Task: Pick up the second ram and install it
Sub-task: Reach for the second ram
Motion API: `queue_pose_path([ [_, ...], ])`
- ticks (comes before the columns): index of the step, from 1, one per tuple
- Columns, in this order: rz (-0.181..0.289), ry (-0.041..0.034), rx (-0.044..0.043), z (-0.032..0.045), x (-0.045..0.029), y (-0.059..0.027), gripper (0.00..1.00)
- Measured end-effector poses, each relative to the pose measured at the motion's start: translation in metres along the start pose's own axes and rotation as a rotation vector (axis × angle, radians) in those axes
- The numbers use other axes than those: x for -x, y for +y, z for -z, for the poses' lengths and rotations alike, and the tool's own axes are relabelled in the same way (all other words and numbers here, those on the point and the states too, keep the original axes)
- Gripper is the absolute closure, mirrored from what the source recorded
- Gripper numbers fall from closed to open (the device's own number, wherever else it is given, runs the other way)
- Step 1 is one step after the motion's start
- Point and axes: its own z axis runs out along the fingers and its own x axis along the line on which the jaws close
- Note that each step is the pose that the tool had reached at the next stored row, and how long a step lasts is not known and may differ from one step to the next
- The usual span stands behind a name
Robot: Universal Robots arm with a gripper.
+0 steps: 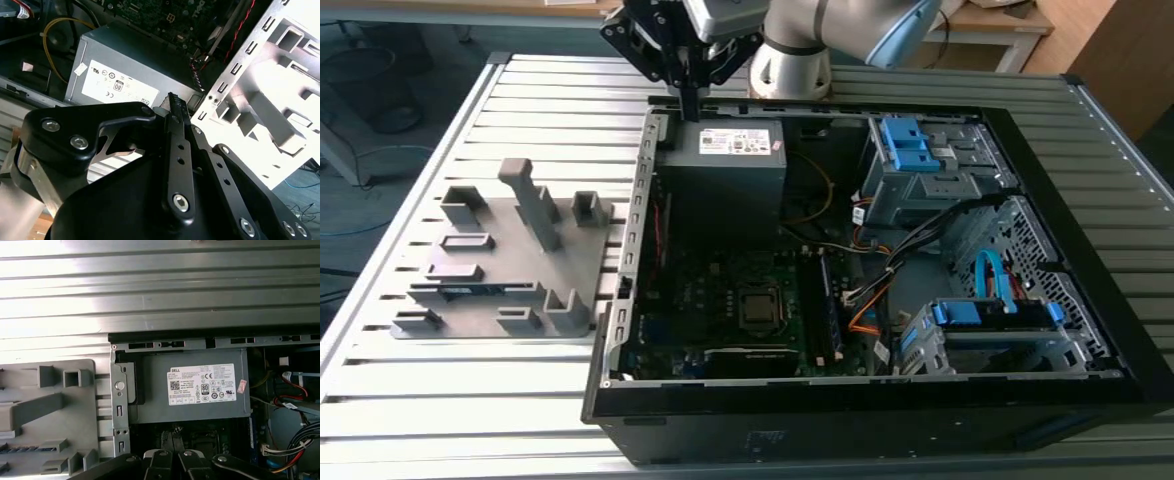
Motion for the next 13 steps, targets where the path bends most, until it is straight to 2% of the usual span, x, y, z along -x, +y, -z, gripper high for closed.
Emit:
queue_pose_path([
  [13, 0.0, 0.0001, 0.0, 0.0001, -0.0028, -0.0004, 0.9],
])
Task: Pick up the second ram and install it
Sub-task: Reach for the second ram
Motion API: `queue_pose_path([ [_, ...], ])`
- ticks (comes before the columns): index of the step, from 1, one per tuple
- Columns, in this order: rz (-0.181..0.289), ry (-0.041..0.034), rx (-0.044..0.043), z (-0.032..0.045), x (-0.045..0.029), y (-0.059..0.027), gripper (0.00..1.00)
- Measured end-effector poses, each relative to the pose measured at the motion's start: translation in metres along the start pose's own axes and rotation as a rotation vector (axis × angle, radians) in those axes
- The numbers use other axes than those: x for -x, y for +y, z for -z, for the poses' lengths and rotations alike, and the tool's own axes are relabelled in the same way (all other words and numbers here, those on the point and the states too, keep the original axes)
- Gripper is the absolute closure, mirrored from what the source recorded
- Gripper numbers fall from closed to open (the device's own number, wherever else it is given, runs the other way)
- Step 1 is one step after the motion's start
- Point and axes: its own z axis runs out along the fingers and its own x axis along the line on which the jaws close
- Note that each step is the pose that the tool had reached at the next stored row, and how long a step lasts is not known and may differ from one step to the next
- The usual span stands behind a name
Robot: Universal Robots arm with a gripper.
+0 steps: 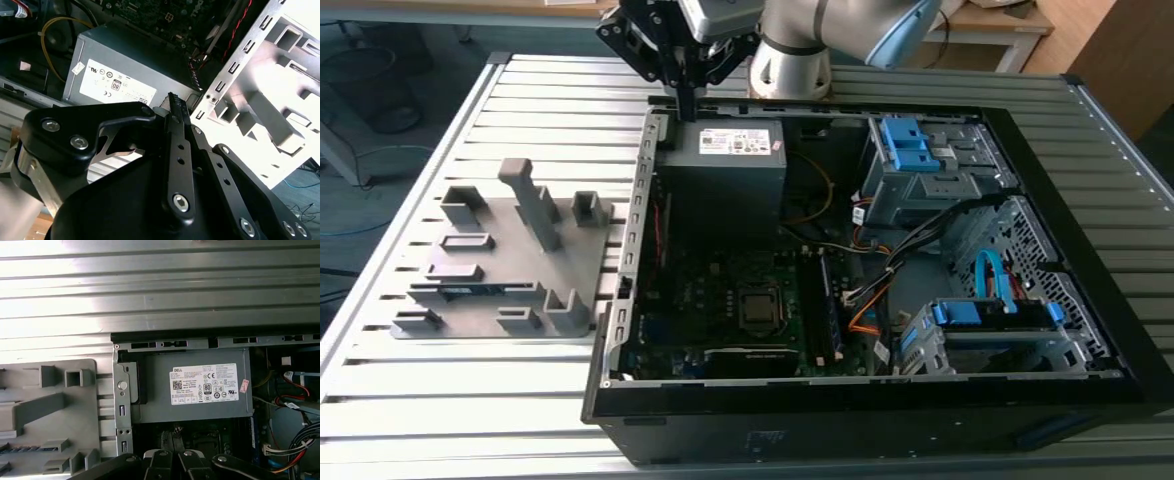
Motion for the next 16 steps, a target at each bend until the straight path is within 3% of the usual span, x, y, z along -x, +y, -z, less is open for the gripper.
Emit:
queue_pose_path([
  [4, 0.0, 0.0, -0.0001, 0.0002, -0.0063, -0.0005, 0.9],
  [13, 0.0, -0.0009, -0.0001, 0.0009, -0.0457, -0.0035, 0.9],
  [16, 0.0, -0.0011, 0.0001, 0.0003, -0.0517, -0.0039, 0.9],
])
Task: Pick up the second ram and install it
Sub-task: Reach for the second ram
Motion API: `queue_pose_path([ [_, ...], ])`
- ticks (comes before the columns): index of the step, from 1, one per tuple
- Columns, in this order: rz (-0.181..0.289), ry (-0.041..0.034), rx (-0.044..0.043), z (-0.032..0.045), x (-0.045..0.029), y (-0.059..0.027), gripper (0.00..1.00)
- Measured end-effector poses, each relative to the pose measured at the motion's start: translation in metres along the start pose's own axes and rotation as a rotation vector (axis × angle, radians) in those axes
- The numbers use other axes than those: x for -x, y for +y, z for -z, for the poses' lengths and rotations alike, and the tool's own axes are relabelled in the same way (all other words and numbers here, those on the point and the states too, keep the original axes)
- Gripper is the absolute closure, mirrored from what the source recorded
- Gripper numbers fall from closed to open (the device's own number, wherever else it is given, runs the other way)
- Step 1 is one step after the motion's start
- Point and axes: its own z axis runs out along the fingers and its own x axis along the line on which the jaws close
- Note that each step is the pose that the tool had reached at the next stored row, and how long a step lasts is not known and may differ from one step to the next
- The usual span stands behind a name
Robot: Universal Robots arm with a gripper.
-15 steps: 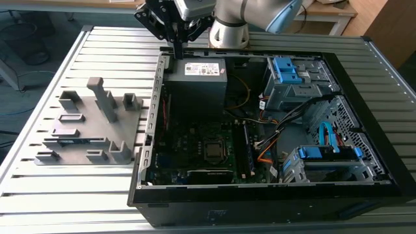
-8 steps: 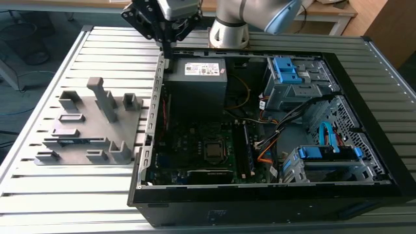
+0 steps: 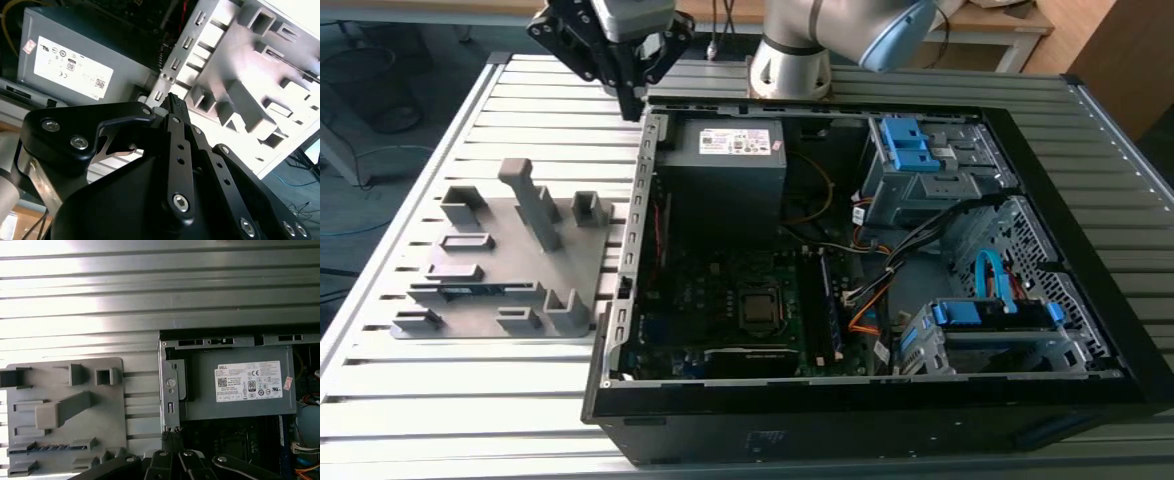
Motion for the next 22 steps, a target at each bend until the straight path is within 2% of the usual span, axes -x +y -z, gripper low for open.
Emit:
queue_pose_path([
  [4, 0.0, 0.0001, -0.0001, -0.001, -0.0081, -0.0007, 0.9],
  [10, 0.0, 0.0, -0.0001, -0.0021, -0.0285, -0.0023, 0.9],
  [22, 0.0, 0.0001, -0.0001, -0.0027, -0.0536, -0.0042, 0.9],
])
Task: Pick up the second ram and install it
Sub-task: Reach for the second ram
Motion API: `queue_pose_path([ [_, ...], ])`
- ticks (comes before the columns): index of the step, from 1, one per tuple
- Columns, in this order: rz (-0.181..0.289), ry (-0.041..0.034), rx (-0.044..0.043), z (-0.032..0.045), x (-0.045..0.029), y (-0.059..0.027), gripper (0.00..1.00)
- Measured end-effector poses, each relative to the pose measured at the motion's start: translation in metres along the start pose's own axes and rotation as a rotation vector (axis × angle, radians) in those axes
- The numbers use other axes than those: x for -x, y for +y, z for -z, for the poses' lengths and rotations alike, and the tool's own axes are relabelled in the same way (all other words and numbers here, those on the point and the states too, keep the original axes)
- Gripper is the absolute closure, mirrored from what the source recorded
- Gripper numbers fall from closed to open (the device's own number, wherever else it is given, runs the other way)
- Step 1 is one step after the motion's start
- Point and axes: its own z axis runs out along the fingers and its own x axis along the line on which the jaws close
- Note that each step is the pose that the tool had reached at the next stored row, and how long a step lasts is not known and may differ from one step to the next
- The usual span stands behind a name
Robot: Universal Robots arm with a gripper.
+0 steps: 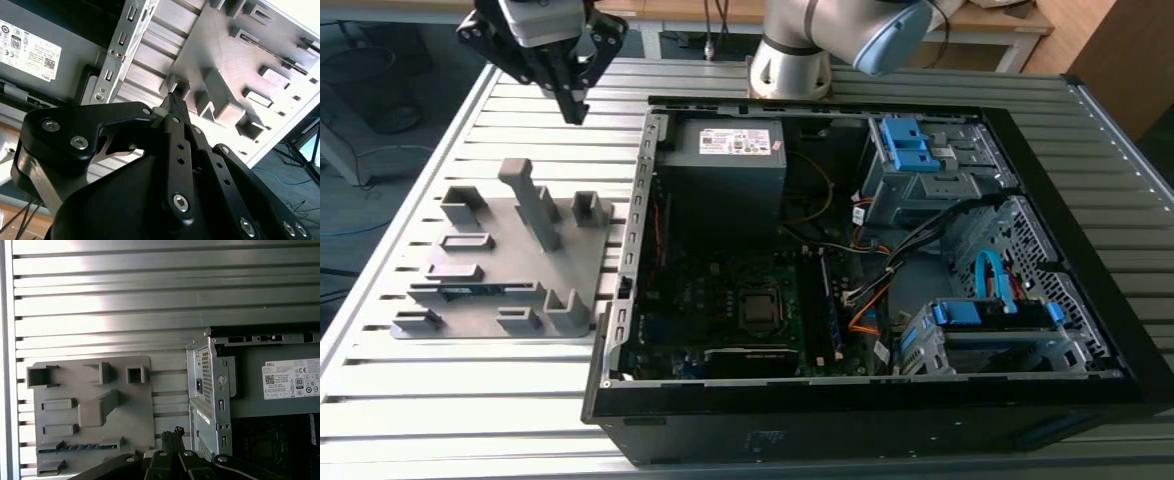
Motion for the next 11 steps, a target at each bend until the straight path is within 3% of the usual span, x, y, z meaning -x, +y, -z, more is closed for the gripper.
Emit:
queue_pose_path([
  [11, 0.0, 0.0, 0.0, -0.0001, -0.0198, -0.0015, 0.9],
])
